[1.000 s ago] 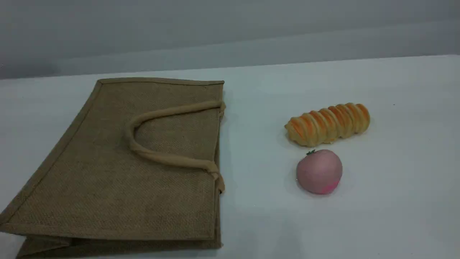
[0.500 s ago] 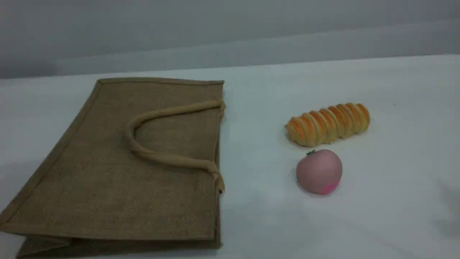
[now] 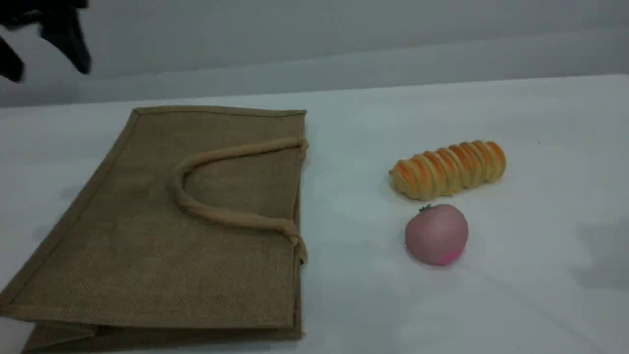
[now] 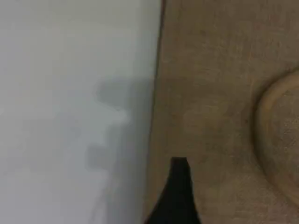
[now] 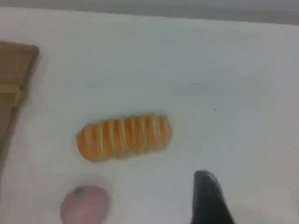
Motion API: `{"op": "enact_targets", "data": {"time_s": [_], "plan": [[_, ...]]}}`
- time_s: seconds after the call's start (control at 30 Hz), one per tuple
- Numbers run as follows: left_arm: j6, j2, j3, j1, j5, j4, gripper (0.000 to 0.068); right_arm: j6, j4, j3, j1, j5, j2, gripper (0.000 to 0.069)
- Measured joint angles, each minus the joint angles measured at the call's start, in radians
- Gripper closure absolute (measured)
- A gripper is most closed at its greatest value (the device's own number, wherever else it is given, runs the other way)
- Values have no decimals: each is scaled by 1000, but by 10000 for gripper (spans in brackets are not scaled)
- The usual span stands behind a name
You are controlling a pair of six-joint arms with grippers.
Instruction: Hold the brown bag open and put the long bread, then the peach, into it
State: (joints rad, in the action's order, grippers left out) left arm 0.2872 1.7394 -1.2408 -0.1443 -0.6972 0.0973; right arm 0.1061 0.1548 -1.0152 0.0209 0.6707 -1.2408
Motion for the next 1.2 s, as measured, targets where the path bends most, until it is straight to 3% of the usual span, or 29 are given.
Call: {"op": "enact_targets", "data": {"time_s": [0.63, 1.2], "plan": [[41, 325, -95, -88, 56, -52, 108, 0, -9, -1, 0, -14, -20, 338], [44, 480, -170, -91, 101, -97, 108, 0, -9, -1, 0, -10, -20, 338]]}}
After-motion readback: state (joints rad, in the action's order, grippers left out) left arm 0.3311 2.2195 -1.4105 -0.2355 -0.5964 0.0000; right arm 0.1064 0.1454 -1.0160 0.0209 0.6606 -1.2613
